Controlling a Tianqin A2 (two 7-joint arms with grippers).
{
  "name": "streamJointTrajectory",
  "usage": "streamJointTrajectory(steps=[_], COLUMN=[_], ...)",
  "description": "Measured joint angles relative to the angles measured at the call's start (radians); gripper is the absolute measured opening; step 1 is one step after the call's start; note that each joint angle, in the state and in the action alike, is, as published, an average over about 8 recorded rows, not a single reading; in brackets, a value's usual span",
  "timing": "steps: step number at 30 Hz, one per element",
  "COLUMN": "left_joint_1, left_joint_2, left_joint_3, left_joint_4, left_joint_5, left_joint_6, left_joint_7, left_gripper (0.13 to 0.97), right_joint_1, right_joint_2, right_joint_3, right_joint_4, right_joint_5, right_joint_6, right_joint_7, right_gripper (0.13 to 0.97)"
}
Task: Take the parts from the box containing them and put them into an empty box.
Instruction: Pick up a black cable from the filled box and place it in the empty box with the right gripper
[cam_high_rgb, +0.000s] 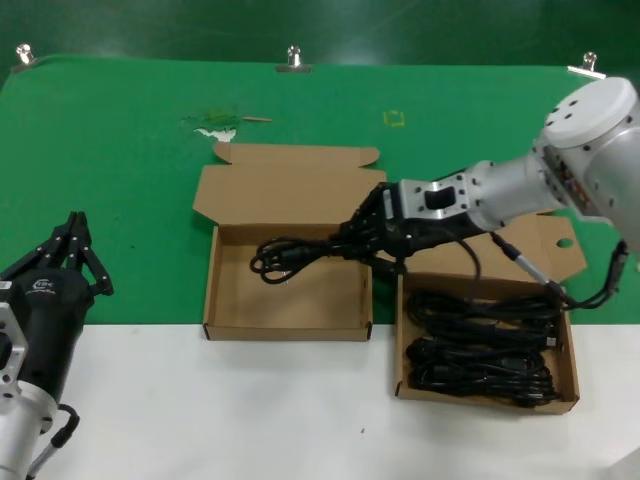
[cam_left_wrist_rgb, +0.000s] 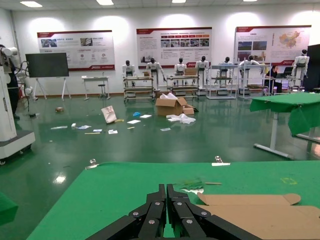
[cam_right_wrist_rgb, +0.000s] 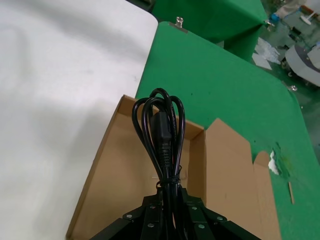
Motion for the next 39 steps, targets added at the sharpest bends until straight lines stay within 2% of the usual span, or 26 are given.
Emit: streamJointTrajectory(steps=[17,39], left_joint_1=[0.000,0.000], left_joint_2=[0.000,0.000], left_joint_3=[0.000,0.000], left_joint_4=[0.000,0.000], left_joint_5=[0.000,0.000], left_joint_6=[0.000,0.000], left_joint_7=[0.000,0.000], left_gripper=[0.151,0.151], right_joint_1=[-0.068,-0.155], right_joint_2=[-0.068,-0.088], right_joint_3=[0.015,0.061], right_joint_4=[-0.001,-0.001], right_joint_5=[0.013,0.057], right_joint_6=[0.141,0.312], right_joint_7=[-0.059,-0.158], right_gripper=[0.194,0.192])
